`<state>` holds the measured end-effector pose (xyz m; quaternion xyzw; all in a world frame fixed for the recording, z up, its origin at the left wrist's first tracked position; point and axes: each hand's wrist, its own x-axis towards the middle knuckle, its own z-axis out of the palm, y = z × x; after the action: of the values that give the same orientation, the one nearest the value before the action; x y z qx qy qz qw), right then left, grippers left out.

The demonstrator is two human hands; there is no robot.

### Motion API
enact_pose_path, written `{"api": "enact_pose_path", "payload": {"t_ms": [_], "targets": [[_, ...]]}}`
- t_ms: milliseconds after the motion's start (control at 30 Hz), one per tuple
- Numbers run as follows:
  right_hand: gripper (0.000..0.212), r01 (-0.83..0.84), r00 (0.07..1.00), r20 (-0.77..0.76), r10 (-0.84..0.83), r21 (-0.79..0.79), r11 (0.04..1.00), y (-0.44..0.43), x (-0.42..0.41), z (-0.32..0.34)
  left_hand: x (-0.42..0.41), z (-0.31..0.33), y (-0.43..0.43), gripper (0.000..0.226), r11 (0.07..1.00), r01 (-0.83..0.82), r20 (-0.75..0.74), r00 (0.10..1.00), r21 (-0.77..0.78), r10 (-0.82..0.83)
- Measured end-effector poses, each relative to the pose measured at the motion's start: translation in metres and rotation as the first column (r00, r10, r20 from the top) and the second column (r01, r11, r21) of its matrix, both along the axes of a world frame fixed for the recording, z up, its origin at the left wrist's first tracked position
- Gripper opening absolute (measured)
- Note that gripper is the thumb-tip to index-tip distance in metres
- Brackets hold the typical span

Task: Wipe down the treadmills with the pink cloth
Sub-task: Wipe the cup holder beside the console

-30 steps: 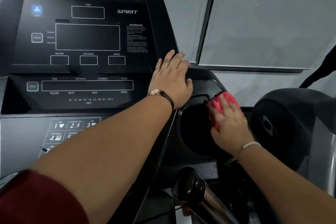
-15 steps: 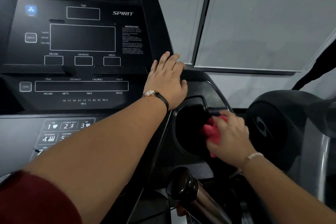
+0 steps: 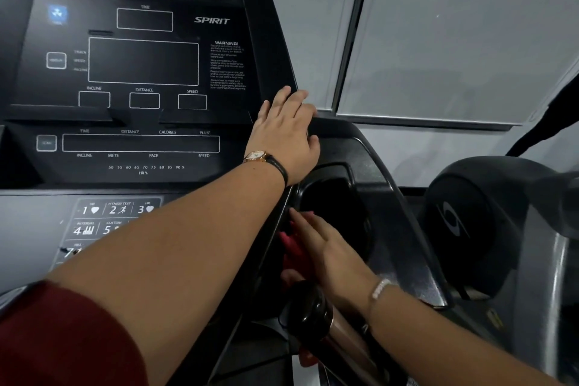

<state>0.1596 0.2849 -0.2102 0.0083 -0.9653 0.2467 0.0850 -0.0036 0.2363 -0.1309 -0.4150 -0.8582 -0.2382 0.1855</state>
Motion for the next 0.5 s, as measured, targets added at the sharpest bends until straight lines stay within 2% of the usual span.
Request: {"api": "enact_pose_path", "payload": {"t_ms": [100,167,300,367,433,500], "targets": [[0.063,-0.039,0.981,-0.180,0.072,0.183,0.982,0.004,0.005,-0.008,0.001,0.000,-0.001,0.037,1.000,0.001,0.005,1.000,0.005,-0.001],[0.048,0.021,0.982,-0.185,0.020,0.217,0.976,0.006,0.011,-0.008,0.001,0.001,-0.001,0.037,1.000,0.005,0.008,1.000,0.006,-0.005],[0.035,0.251,0.958,0.076,-0.276,0.241,0.937,0.012,0.001,0.005,0.000,0.000,-0.002,0.037,1.000,0.005,0.004,1.000,0.012,-0.005],[0.037,0.247,0.923,0.215,-0.318,0.300,0.921,0.010,-0.020,0.009,0.001,0.000,-0.002,0.036,1.000,0.002,0.005,1.000,0.013,-0.002],[0.037,0.251,0.891,0.303,-0.339,0.295,0.922,0.007,-0.033,0.010,0.001,0.000,-0.002,0.036,1.000,0.000,0.004,1.000,0.010,0.000],[0.037,0.227,0.911,0.279,-0.303,0.274,0.935,0.008,-0.028,0.014,0.001,0.001,-0.002,0.036,1.000,-0.002,0.004,1.000,0.006,0.002]]}}
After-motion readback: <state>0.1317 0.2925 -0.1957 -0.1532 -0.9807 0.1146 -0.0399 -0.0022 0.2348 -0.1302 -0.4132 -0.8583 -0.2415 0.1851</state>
